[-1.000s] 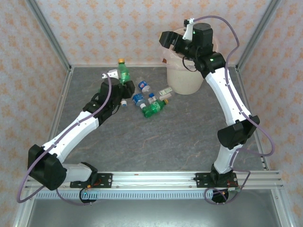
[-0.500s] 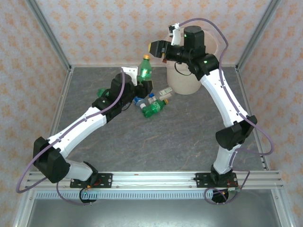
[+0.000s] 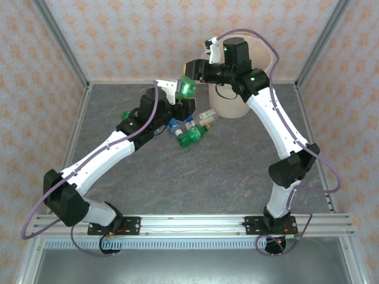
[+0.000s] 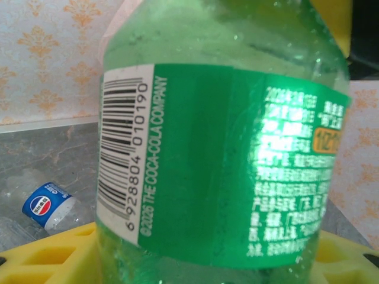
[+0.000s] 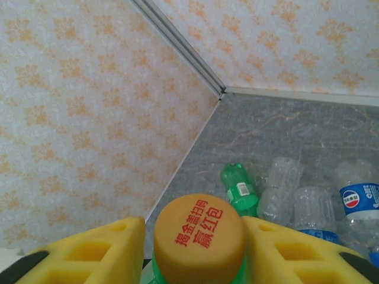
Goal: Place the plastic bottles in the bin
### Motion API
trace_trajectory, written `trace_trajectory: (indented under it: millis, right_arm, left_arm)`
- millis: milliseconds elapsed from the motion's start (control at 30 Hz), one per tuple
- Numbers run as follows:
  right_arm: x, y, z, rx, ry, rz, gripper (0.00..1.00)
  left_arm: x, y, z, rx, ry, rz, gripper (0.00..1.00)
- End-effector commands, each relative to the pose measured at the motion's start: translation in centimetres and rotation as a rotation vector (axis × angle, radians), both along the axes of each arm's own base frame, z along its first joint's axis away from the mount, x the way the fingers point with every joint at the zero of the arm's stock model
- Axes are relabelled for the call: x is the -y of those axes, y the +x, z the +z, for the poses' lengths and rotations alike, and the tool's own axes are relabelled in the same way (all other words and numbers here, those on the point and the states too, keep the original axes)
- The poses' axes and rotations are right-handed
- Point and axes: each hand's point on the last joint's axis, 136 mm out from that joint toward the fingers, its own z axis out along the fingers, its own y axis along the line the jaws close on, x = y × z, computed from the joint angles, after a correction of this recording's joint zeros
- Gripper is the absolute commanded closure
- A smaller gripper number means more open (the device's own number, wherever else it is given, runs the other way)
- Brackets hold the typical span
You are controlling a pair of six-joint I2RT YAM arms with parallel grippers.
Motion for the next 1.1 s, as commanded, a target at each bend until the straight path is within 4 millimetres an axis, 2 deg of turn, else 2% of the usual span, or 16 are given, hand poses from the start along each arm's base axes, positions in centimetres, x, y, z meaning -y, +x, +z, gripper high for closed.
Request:
trace_trajectory:
  millis: [0,100,233,333,467,500,533,600,633,833,1067]
  right_arm:
    - [-0.4,-0.4,-0.1,0.002,-0.005,0.014,0.54]
    - [-0.5,-0.6,0.3,0.006,0.004,0.017,0.56]
    - [-0.7,-0.7,0.4,0.004,0.009,0.021,0.77]
    - [-0.6,-0.8,0.3,0.000,0.009,0.017,0.79]
    - [-0.3,-0.7,0.8,0.006,0.020,-0.012,0.81]
    - [-0.1,-0.5,0.9,0.012,0.021,-0.025,0.81]
    - [0.1,-0.4,1.2,0.020,0.023,-0.042,0.81]
    - [0.7,0.0,1.4,0.031,0.019,-0.087,0.81]
    - [1.1,0.1,1.8,0.042,0.019,-0.112,0.81]
    - [3.5,0.9,3.3,0.087,0.018,-0.229,0.81]
    - [8.6,2.9,4.7,0.089,0.051,-0.391,0.82]
  left_arm:
    - [0.9,-0.1,1.5,0.032,-0.016,-0.040,0.43]
    - [1.0,-0.2,1.4,0.027,-0.016,-0.044,0.43]
    - [1.0,-0.2,1.5,0.026,-0.012,-0.046,0.43]
    - [0.8,-0.2,1.2,0.017,-0.003,-0.040,0.43]
    - [0.5,-0.3,0.9,0.011,0.004,-0.022,0.35]
    - [0.3,-0.3,0.8,0.010,0.003,-0.016,0.30]
    - [0.1,-0.3,0.8,0.012,0.002,-0.005,0.20]
    - [-0.5,-0.2,1.0,0.014,0.004,0.027,0.03]
    - [-0.8,-0.1,1.0,0.015,0.010,0.045,0.01]
    - [-2.1,0.0,1.9,0.041,0.025,0.102,0.01]
    - [-4.0,-0.2,3.3,0.080,0.013,0.190,0.01]
